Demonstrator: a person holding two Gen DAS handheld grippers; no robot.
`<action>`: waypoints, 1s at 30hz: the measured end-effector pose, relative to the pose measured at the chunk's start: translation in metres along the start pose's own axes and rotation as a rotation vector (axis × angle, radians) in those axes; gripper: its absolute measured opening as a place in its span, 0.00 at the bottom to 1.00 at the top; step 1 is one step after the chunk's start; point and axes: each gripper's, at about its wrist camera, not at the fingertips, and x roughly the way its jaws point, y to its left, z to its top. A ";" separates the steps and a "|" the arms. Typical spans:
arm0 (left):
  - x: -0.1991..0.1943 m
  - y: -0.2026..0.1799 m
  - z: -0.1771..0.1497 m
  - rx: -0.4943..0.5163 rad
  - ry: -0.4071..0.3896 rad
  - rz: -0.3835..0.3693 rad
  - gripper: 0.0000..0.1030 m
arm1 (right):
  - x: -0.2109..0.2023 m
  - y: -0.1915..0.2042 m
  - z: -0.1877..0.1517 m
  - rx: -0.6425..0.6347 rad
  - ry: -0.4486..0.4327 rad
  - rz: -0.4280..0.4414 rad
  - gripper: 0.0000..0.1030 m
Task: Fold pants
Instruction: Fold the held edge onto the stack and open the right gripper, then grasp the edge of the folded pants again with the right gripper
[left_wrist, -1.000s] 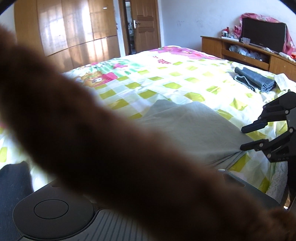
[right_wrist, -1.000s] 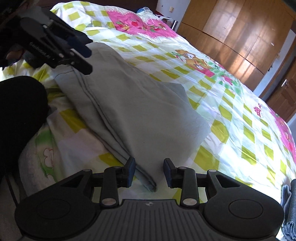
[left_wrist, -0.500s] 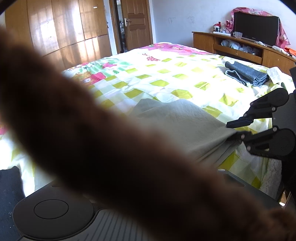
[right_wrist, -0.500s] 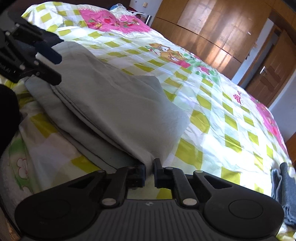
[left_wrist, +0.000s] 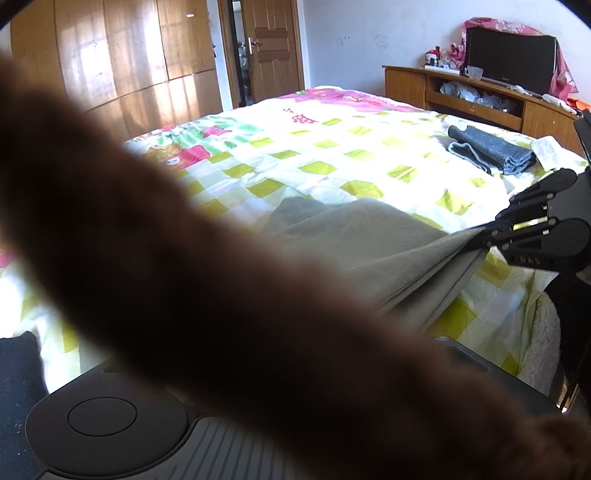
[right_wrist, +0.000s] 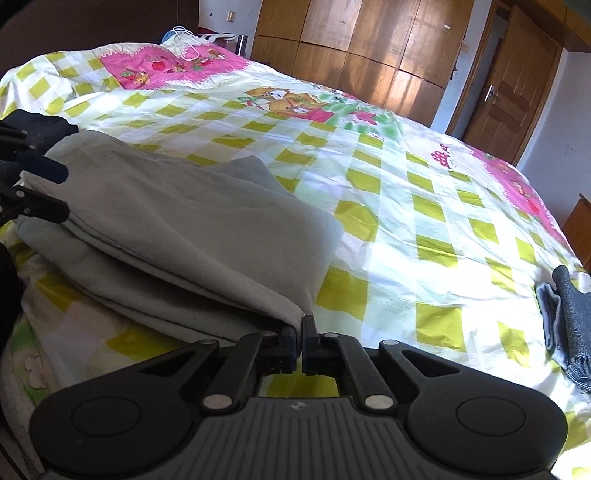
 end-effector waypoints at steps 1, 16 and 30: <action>0.005 0.000 -0.001 0.002 0.020 0.001 0.51 | 0.004 -0.002 -0.002 -0.008 0.016 -0.004 0.18; -0.004 0.012 0.006 -0.093 0.054 -0.111 0.52 | -0.033 -0.068 0.004 0.216 0.027 0.292 0.51; 0.062 -0.021 0.004 -0.014 0.177 -0.136 0.53 | 0.100 -0.090 0.015 0.598 0.098 0.480 0.56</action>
